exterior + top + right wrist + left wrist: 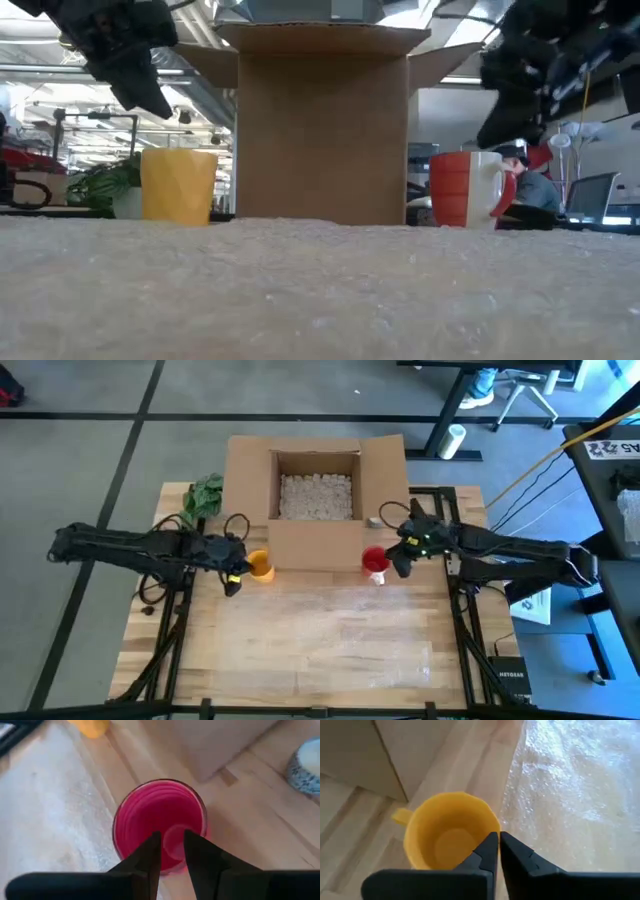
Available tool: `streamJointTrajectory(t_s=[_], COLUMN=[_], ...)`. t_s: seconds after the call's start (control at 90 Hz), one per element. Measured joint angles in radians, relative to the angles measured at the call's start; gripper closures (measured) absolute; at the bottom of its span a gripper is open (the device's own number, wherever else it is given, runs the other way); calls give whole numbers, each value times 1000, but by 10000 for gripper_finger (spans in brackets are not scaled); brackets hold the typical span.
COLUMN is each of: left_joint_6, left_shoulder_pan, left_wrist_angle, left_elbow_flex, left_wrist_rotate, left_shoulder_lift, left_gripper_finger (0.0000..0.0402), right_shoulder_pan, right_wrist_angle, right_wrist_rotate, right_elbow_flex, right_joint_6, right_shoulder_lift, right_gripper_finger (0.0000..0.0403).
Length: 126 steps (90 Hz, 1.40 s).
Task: Wrap mug
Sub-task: Put the red mug on the bubble wrap
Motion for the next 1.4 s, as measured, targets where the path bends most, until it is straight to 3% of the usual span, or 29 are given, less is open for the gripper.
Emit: streamJointTrajectory(t_s=[0.089, 0.267, 0.478, 0.8, 1.044, 1.311, 1.4], left_joint_6=[0, 5, 8, 20, 20, 21, 21], left_shoulder_pan=[0, 0, 0, 0, 0, 0, 0], left_wrist_angle=[-4, -8, -8, -2, -3, -7, -7], left_elbow_flex=[0, 0, 0, 0, 0, 0, 0], left_wrist_rotate=[-11, -21, -24, -25, -25, -24, -25], left_shoulder_lift=[3, 2, 2, 2, 2, 2, 2], left_gripper_finger=[402, 402, 402, 402, 402, 402, 402], right_shoulder_pan=[0, 0, -2, -1, -2, -1, 0], right_wrist_angle=[-137, -464, -559, -394, -321, -305, -281], right_wrist_rotate=[9, 155, 175, 98, 80, 81, 27], right_elbow_flex=[107, 351, 397, 290, 292, 288, 286], right_joint_6=[-60, -189, -209, -170, -193, -196, -191], right_shoulder_lift=[101, 229, 240, 265, 363, 360, 362], right_gripper_finger=[333, 333, 333, 333, 333, 333, 333])
